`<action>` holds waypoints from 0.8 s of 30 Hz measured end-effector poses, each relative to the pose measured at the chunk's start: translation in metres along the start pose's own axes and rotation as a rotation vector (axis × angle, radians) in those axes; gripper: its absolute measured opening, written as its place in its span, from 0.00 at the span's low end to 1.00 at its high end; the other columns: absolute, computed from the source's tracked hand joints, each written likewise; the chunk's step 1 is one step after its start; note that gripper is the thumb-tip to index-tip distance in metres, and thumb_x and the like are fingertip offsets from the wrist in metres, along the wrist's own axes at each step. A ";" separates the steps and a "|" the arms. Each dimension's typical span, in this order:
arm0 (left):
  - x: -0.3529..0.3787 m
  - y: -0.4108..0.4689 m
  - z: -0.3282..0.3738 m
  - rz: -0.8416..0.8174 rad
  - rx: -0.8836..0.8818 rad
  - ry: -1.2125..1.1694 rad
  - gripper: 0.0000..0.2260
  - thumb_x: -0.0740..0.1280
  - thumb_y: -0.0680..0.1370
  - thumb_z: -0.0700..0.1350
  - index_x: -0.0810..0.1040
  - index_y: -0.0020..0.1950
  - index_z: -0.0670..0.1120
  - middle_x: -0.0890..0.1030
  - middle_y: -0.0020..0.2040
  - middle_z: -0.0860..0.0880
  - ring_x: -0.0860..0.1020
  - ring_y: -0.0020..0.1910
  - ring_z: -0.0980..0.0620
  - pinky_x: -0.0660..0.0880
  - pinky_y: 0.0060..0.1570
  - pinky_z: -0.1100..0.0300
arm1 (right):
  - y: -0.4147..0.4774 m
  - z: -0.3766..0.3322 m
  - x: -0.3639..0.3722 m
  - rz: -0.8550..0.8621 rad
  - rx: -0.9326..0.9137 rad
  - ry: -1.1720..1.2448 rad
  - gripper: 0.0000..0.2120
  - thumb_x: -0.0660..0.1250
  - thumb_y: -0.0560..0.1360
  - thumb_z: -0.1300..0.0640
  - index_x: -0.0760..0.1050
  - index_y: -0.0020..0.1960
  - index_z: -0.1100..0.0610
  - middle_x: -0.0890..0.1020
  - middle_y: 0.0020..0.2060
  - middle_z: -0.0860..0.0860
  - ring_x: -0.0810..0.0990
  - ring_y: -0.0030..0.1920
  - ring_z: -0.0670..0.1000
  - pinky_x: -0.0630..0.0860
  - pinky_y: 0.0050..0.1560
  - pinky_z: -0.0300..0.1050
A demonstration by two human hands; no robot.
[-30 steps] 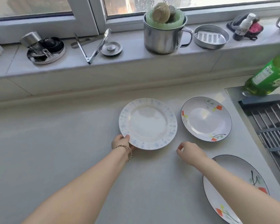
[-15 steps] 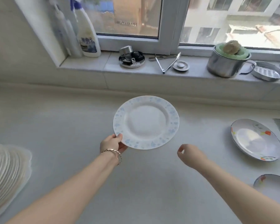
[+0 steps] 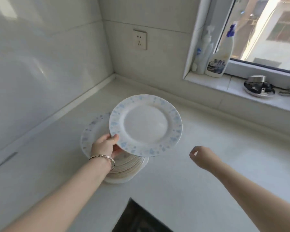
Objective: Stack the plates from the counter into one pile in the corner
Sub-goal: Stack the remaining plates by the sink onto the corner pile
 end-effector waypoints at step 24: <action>-0.104 0.069 0.008 0.232 0.000 0.554 0.11 0.64 0.75 0.37 0.73 0.32 0.39 0.78 0.30 0.44 0.78 0.19 0.52 0.78 0.28 0.58 | 0.012 -0.080 0.027 -0.043 -0.044 -0.123 0.14 0.56 0.77 0.52 0.74 0.60 0.52 0.80 0.50 0.50 0.75 0.43 0.51 0.68 0.41 0.39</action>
Point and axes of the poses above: each hand's wrist, its own y-axis towards the middle knuckle, its own x-axis out of the palm, z = x × y, the point moved 1 cm from there along y, towards the middle knuckle
